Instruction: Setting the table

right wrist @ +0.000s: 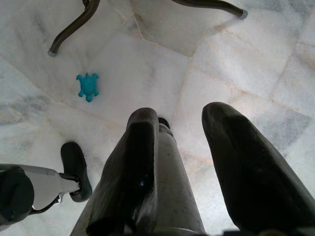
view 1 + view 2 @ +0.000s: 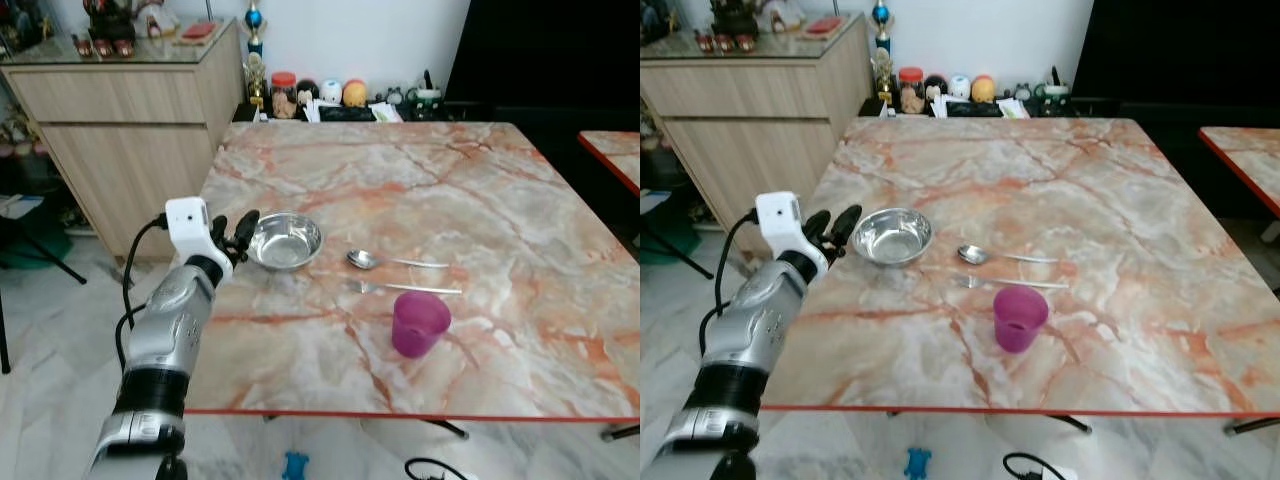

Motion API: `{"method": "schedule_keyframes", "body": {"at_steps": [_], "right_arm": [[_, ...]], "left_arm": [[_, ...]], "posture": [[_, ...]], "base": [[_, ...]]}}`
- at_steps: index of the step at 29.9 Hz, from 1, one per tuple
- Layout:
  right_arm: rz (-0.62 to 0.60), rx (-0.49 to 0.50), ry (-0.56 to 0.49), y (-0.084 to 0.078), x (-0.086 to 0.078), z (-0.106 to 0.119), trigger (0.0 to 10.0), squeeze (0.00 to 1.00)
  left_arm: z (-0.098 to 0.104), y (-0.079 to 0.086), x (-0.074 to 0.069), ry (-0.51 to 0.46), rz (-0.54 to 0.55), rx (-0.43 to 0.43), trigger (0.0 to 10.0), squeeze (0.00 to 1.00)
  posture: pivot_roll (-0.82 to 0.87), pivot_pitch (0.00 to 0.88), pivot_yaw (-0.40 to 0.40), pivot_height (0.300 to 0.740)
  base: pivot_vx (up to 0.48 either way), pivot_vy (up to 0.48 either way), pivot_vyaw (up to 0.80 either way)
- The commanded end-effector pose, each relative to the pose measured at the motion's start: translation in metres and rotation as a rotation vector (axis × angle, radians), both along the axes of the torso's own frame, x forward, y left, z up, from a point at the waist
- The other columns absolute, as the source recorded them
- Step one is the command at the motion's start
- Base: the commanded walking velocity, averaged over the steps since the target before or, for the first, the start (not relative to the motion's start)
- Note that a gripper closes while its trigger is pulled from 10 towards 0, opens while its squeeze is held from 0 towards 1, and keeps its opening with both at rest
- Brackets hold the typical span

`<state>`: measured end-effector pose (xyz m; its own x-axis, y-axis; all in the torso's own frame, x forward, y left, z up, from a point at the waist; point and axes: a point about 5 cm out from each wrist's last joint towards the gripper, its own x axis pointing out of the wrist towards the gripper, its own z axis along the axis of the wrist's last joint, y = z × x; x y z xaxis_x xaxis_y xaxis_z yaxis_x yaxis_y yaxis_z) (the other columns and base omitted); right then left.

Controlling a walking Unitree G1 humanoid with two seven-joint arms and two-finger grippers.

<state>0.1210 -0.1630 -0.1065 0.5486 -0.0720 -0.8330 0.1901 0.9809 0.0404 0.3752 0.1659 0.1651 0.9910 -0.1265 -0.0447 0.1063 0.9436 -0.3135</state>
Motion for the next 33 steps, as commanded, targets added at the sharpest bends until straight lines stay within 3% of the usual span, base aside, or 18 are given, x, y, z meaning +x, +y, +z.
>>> {"method": "schedule_keyframes", "body": {"at_steps": [1, 5, 10, 20, 22, 33], "right_arm": [[-0.001, 0.0, -0.006, 0.001, 0.002, 0.001, 10.0, 0.0], [-0.003, 0.001, -0.015, -0.001, 0.0, 0.001, 10.0, 0.0], [-0.002, 0.006, -0.028, 0.0, 0.001, 0.001, 10.0, 0.0], [0.002, 0.009, -0.032, -0.001, 0.0, 0.001, 10.0, 0.0], [0.002, 0.009, -0.034, -0.001, -0.001, 0.001, 10.0, 0.0], [0.0, 0.008, -0.038, -0.003, -0.001, 0.001, 10.0, 0.0]], "left_arm": [[-0.007, 0.0, 0.006, 0.067, 0.001, 0.001, 10.0, 0.0], [-0.012, -0.003, 0.012, 0.119, 0.015, 0.026, 10.0, 0.0], [-0.023, -0.004, 0.016, 0.204, 0.047, -0.011, 10.0, 0.0], [-0.033, 0.0, 0.016, 0.23, 0.063, -0.004, 10.0, 0.0], [-0.035, -0.003, 0.016, 0.227, 0.051, -0.043, 10.0, 0.0], [-0.029, -0.013, 0.02, 0.205, 0.044, -0.067, 10.0, 0.0]], "posture": [[0.13, 0.0, -0.025, 0.74], [0.13, 0.0, -0.022, 0.74], [0.13, 0.0, -0.02, 0.74], [0.13, 0.0, -0.024, 0.74], [0.12, 0.0, -0.025, 0.74], [0.11, 0.0, -0.026, 0.74]], "base": [[0.0, 0.0, 0.0], [0.0, 0.0, 0.0], [0.0, 0.0, 0.0], [0.0, 0.0, 0.0], [0.0, 0.0, 0.0], [0.0, 0.0, 0.0]]}}
